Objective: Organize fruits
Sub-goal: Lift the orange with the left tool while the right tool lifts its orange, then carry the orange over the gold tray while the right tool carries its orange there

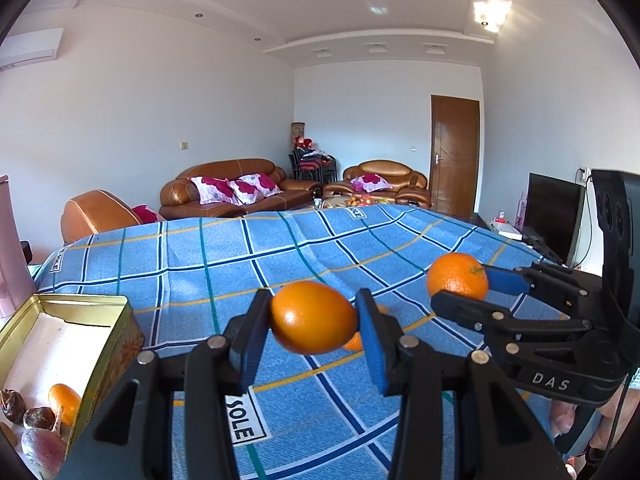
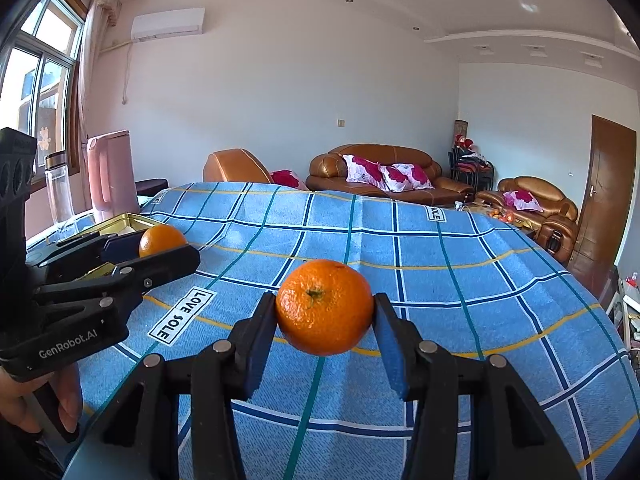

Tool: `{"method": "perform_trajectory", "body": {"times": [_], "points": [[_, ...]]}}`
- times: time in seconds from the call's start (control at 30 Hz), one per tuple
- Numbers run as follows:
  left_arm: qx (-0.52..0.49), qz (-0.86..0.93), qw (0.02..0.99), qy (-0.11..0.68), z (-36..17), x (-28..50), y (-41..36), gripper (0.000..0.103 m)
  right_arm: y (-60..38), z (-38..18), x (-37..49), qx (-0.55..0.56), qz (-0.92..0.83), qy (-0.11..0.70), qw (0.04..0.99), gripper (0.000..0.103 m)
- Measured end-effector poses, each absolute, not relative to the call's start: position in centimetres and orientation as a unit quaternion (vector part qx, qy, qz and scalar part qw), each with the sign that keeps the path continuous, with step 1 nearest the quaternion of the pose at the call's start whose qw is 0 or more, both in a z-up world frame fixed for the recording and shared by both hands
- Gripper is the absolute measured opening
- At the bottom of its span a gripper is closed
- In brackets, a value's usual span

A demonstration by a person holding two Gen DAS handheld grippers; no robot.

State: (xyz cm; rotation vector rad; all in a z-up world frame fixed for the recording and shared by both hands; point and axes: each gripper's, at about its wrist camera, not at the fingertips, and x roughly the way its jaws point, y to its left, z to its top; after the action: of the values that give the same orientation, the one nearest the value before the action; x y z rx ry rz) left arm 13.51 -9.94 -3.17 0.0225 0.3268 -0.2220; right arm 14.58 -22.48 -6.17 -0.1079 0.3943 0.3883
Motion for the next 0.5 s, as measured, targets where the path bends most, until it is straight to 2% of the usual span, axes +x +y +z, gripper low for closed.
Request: {"method": "perform_trajectory", "body": {"times": [0.5], "points": [[0.010,-0.099,0.984,0.146,-2.99,12.90,-9.74,0.045,-22.72,-6.01,13.59,-0.053,0.199,0.170,0.964,0.050]]}}
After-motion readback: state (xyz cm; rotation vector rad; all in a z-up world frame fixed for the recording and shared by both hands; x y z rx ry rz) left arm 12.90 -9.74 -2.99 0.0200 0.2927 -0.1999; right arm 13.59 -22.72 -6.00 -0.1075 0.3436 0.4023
